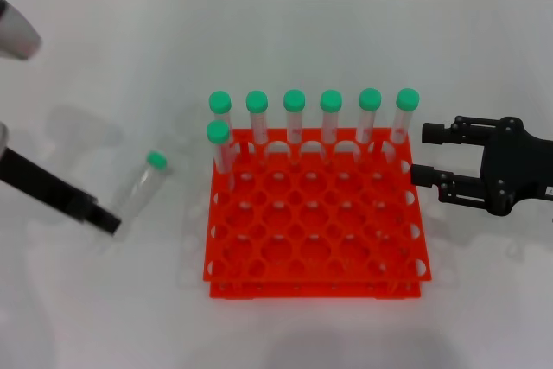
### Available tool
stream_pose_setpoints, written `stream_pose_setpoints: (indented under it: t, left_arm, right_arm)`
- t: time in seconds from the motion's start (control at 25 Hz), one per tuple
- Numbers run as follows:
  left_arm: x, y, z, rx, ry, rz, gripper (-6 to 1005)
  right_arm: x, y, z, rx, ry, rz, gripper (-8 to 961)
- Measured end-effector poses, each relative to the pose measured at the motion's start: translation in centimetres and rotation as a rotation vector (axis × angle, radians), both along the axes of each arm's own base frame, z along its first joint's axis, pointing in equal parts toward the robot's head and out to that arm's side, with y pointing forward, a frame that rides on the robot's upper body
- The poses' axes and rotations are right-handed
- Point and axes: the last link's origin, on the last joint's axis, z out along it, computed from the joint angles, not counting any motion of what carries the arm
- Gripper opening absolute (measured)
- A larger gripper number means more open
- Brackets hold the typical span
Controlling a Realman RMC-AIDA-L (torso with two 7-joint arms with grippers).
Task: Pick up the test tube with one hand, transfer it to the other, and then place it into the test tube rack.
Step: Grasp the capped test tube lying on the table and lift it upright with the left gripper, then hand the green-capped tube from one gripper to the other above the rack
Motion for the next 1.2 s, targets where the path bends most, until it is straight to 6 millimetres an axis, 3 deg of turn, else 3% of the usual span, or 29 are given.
stream_pose_setpoints:
  t: [0.36, 0.64, 0.76, 0.8, 0.92, 1.2]
  left_arm:
    - [1.3, 1.9, 5.0, 0.274, -0.164, -0.128, 190]
    - [4.2, 4.0, 7.6, 0.503, -0.371, -0.336, 190]
    - [5.2, 4.5, 7.6, 0.545, -0.426, -0.397, 189]
    - [6.5, 5.2, 7.1, 0.574, -0.503, -0.465, 189]
    - [7.7, 5.8, 6.0, 0.565, -0.578, -0.51, 189]
    - [9.7, 6.8, 3.1, 0.48, -0.631, -0.542, 188]
  right_arm:
    - [0.0, 0.2, 0.2, 0.021, 0.015, -0.01, 590]
    - [0.1, 0.3, 0.7, 0.043, 0.032, -0.021, 589]
    - [-0.1, 0.5, 0.7, 0.046, 0.036, -0.018, 589]
    - [-0.1, 0.5, 0.8, 0.049, 0.039, -0.017, 589]
    - [-0.2, 0.6, 1.0, 0.06, 0.044, -0.018, 589]
    - [-0.1, 0.7, 1.4, 0.072, 0.048, -0.02, 590]
